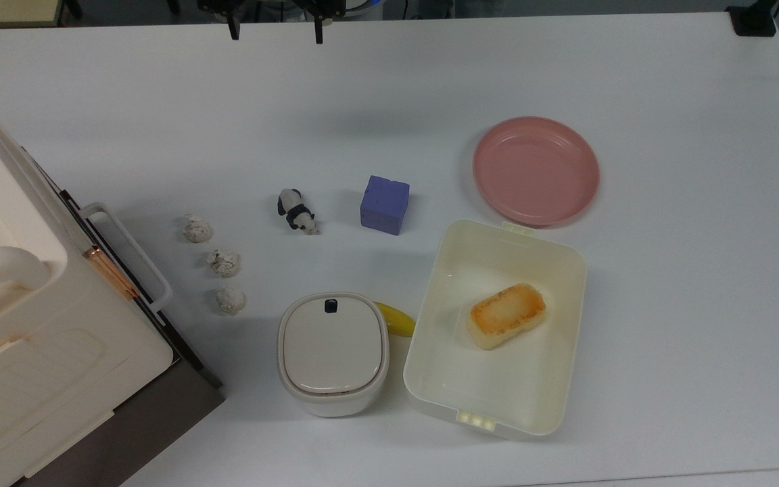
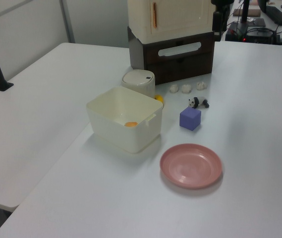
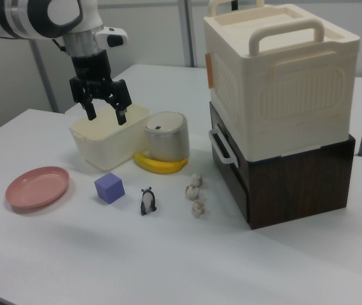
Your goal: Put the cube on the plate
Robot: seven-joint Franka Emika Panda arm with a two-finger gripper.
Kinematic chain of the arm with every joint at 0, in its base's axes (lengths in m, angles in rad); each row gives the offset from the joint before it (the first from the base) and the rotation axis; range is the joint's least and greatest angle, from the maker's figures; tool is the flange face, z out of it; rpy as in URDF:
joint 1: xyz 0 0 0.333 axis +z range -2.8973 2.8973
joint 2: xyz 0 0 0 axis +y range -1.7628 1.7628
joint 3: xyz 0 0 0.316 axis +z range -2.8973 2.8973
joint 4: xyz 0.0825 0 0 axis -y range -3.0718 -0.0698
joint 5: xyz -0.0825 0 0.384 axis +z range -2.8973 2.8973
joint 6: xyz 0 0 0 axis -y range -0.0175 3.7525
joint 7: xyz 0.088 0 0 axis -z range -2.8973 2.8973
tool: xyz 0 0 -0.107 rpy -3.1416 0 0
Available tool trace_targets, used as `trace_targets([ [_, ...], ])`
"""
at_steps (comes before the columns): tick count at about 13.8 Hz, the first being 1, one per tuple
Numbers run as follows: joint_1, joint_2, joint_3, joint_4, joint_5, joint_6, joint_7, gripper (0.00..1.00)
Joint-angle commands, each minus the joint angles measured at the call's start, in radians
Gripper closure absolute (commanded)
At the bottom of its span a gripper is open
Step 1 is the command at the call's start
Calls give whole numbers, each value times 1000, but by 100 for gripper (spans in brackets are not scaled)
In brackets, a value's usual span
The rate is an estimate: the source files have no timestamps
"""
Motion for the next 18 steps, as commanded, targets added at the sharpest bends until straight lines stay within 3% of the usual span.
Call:
trace_targets([
  [1, 6, -28, -5, -30, 11, 17, 9, 0],
  [18, 18, 32, 3, -36, 31, 31, 15, 0],
])
